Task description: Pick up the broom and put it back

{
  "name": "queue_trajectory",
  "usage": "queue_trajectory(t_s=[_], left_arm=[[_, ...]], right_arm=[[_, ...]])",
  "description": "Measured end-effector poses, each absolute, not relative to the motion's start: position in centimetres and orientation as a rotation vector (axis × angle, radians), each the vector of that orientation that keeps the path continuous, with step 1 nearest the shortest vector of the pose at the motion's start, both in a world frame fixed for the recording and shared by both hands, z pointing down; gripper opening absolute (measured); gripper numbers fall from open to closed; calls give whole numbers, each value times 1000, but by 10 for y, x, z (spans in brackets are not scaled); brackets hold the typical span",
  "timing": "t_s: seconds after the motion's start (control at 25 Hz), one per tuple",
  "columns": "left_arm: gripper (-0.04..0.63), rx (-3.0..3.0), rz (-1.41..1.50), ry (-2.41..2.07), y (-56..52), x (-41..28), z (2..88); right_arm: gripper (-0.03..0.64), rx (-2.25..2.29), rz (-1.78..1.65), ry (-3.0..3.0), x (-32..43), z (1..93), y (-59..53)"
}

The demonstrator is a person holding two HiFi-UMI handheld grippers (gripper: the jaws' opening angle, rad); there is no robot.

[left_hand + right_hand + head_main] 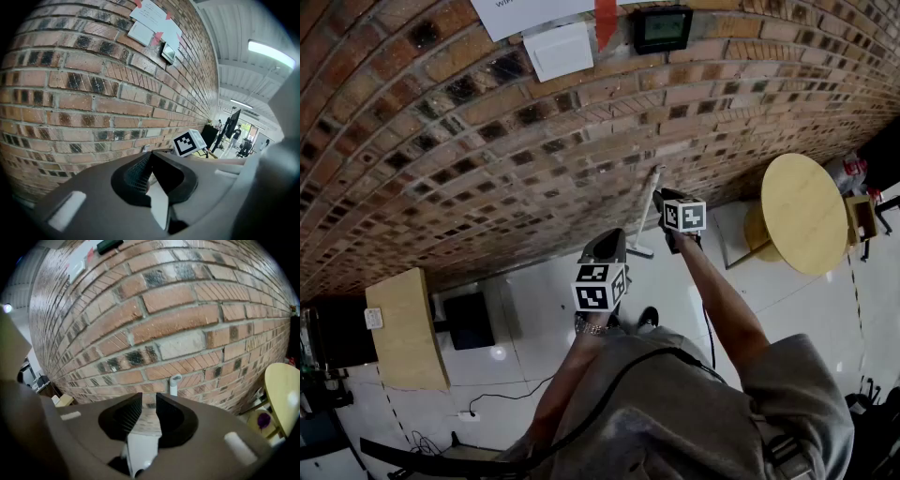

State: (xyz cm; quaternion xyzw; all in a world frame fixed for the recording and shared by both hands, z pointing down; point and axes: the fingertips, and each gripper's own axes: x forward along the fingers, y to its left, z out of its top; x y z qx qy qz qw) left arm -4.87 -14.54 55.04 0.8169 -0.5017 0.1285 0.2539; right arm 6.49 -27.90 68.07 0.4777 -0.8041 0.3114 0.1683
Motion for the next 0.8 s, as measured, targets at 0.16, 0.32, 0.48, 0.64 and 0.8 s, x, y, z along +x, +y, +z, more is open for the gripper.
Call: queue_trajectory(t_s=[0.16, 0.32, 0.48, 0.64, 0.8], left_arm=[[3, 2179, 365, -1385, -150, -60, 560], [3, 2136, 372, -1424, -151, -73, 566], [3, 2081, 390, -1460, -147, -88, 575], [3, 2041, 405, -1482, -142, -100, 581], [3, 2024, 417, -1502, -142, -111, 583]], right_arm=[[95, 1333, 914, -2157, 77, 731, -311], [121, 1281, 922, -2070, 83, 773, -338], [129, 1248, 921, -2020, 81, 800, -361], [130, 1252, 884, -1973, 77, 812, -382], [98, 1364, 890, -1905, 83, 813, -390]])
